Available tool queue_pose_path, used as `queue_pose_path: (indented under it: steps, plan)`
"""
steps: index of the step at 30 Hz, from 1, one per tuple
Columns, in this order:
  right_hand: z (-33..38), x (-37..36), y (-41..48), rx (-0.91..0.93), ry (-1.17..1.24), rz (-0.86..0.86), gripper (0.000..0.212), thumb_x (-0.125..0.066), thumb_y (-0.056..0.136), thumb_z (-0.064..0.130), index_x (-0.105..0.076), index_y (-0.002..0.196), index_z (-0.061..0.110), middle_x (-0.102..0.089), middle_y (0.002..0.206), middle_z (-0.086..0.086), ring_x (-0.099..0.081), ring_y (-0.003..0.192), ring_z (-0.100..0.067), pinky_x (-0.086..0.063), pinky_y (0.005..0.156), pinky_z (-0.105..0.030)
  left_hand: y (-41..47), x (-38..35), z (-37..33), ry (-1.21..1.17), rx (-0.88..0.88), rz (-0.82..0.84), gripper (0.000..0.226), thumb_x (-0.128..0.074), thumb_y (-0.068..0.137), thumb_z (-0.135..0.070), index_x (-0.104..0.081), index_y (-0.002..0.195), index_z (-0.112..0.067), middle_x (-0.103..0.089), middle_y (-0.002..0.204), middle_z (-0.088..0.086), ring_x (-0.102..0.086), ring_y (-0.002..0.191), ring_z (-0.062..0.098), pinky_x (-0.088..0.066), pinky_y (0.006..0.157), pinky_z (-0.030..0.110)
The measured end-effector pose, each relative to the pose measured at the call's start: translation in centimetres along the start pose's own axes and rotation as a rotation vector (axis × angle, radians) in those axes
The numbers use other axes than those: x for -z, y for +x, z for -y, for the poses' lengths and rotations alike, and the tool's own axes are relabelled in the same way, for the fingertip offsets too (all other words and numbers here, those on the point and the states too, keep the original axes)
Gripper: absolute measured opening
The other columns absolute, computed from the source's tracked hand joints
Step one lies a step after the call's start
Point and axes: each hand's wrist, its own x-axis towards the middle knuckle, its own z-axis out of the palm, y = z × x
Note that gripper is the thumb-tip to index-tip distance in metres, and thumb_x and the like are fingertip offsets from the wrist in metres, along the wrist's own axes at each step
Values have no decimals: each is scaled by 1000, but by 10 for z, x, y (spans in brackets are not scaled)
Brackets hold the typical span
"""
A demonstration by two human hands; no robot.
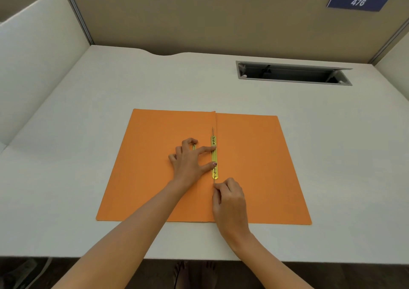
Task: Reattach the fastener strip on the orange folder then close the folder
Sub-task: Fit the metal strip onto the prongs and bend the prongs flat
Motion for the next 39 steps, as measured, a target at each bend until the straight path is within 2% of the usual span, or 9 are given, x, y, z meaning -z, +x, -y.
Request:
queue_pose_path:
  steps: [8, 12, 16, 23, 28, 30, 33, 35, 39]
  plan:
    - [-12, -3, 14, -65, 174, -11, 7, -62, 84, 5, -65, 90, 7, -59, 87, -3, -57, 79, -17, -52, 73, -33, -2, 2, -1, -1, 2, 5, 46, -64, 73, -62, -53, 117, -60, -35, 134, -8, -36, 116, 21, -21, 85, 36]
    - [-23, -5, 34, -95, 256, -11, 28, -62, 83, 3, -62, 110, 7, -59, 107, -5, -55, 100, -19, -48, 91, -32, -2, 1, -1, -6, -1, 6, 45, -64, 73, -62, -53, 117, -59, -35, 133, -7, -37, 116, 22, -21, 84, 36]
    - [-31, -8, 45, -43, 185, 49, 39, -62, 85, 7, -59, 123, 10, -57, 117, -4, -47, 108, -18, -36, 96, -22, -2, 1, -1, -10, 7, 9, 44, -63, 73, -63, -53, 116, -60, -35, 133, -8, -36, 115, 21, -19, 82, 34]
    - [-36, -10, 42, 37, 104, 36, 34, -62, 88, 14, -62, 121, 10, -60, 118, -4, -49, 107, -21, -41, 96, -30, -4, 9, -1, -90, 44, 77, 43, -64, 77, -57, -52, 118, -61, -36, 140, -14, -34, 121, 22, -19, 89, 33]
    - [-36, -11, 40, 54, 87, 22, 32, -58, 91, 14, -61, 123, 12, -61, 119, -4, -50, 108, -23, -42, 96, -36, -18, 24, 18, -253, 130, -89, 47, -63, 87, -34, -52, 133, -35, -46, 141, -2, -38, 129, 29, -30, 102, 41]
    - [-37, -11, 39, 54, 100, 23, 30, -54, 94, 15, -61, 123, 12, -61, 120, -3, -48, 109, -21, -41, 98, -34, -27, 33, 35, -223, 234, -158, 63, -58, 91, -33, -32, 147, -18, -37, 148, 11, -33, 134, 33, -29, 108, 44]
    - [-37, -11, 39, 34, 145, 14, 27, -48, 97, 13, -62, 121, 11, -62, 119, -3, -47, 110, -20, -40, 99, -34, -39, 51, 63, -147, 461, -243, 82, -55, 92, -38, -9, 150, -3, -18, 153, 24, -20, 139, 40, -22, 114, 48]
    - [-37, -11, 39, 30, 153, 7, 26, -47, 98, 12, -63, 119, 11, -62, 118, -3, -47, 109, -19, -40, 98, -34, -47, 63, 77, -61, 581, -255, 85, -56, 90, -40, -9, 148, 2, -17, 150, 27, -22, 135, 42, -27, 111, 49]
    - [-36, -12, 39, 36, 152, -1, 25, -46, 98, 11, -64, 117, 11, -63, 117, -3, -48, 108, -20, -38, 97, -32, -56, 77, 88, 71, 725, -256, 71, -58, 89, -39, -32, 132, 11, -33, 135, 26, -35, 122, 39, -38, 96, 45]
